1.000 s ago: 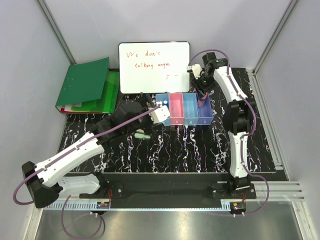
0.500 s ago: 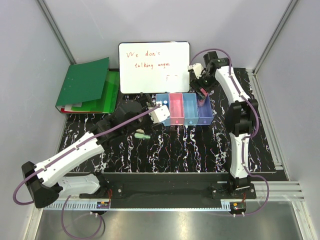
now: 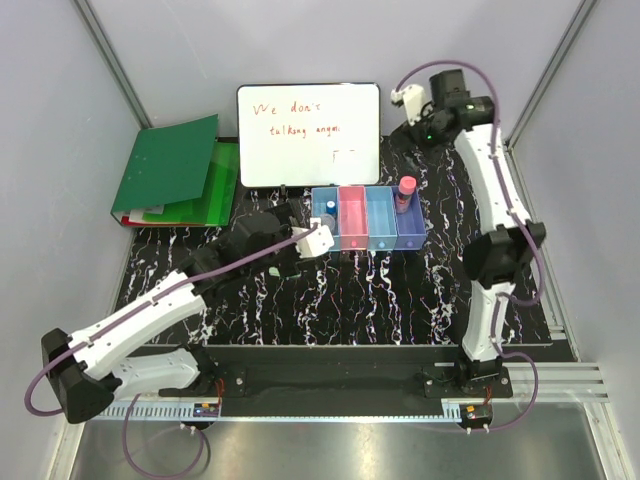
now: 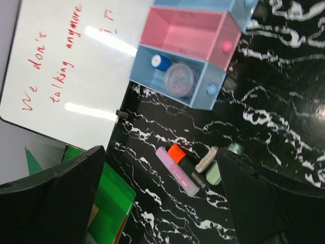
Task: Sort the stationery into containers
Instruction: Pick up the stationery from the center of the board.
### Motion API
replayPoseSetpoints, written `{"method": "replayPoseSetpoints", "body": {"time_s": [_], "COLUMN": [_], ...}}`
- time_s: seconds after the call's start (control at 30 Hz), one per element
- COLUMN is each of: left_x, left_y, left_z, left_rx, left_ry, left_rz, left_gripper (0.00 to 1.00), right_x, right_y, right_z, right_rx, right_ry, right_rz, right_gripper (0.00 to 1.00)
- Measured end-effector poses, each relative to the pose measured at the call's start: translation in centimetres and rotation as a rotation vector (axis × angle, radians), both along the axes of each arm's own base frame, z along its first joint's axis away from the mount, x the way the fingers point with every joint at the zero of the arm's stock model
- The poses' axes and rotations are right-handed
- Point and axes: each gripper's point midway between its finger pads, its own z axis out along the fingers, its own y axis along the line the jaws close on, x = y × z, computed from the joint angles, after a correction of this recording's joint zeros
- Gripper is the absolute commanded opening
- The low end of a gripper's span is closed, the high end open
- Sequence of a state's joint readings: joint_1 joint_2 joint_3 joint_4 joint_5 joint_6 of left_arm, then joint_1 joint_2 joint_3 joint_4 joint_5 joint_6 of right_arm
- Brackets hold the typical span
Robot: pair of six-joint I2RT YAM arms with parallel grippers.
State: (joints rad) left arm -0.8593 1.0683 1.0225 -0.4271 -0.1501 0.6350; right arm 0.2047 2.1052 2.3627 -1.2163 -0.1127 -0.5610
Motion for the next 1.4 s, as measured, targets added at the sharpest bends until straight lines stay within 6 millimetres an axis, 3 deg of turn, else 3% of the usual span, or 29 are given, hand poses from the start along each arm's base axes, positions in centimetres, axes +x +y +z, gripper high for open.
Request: {"method": "replayPoseSetpoints", "body": {"time_s": [0.13, 0.23, 0.37, 0.53, 0.63, 0.8, 1.13, 1.2, 1.4], "left_x": [-0.6, -1.0, -1.2, -1.4, -1.3, 0.2, 8.3, 8.7, 7.6], "left_y": [0.9, 1.5, 2.2, 3.8, 4.1, 3.8, 2.2, 2.3, 2.6], "left_z": [-3.3, -5.4, -8.9, -14.5, -16.1, -17.5, -15.7, -16.2, -18.1], "left_rx": [0.114, 0.192, 0.300, 0.446, 0.483, 0.489, 0.445, 0.459, 0.498], "left_ry": [0.031, 0.050, 0.070, 0.111, 0.125, 0.184, 0.175, 0.179, 0.229], "left_rz": [-0.043, -0.089, -0.159, -0.250, -0.294, -0.323, -0.315, -0.334, -0.427], "left_gripper": [0.99, 0.99, 0.99, 0.99, 0.98, 0.96, 0.96, 0.96, 0.96], "right_x": [-2.4, -5.4, -9.0, -10.5, -10.5, -10.5, -11.2, -11.2, -11.1], "right_y": [-0.6, -1.2, -2.0, -2.6, -2.8, -3.1, -3.4, -3.4, -3.8], "right_z": [8.2, 13.6, 17.2, 16.0, 14.8, 14.1, 12.1, 12.1, 12.3], "right_rx": [0.051, 0.095, 0.127, 0.105, 0.089, 0.077, 0.055, 0.052, 0.037], "right_ry": [-0.185, -0.310, -0.398, -0.369, -0.337, -0.323, -0.273, -0.275, -0.288], "right_rz": [-0.037, -0.058, -0.075, -0.088, -0.093, -0.106, -0.113, -0.114, -0.129], "right_gripper": [0.95, 0.95, 0.95, 0.95, 0.95, 0.95, 0.95, 0.95, 0.95]}}
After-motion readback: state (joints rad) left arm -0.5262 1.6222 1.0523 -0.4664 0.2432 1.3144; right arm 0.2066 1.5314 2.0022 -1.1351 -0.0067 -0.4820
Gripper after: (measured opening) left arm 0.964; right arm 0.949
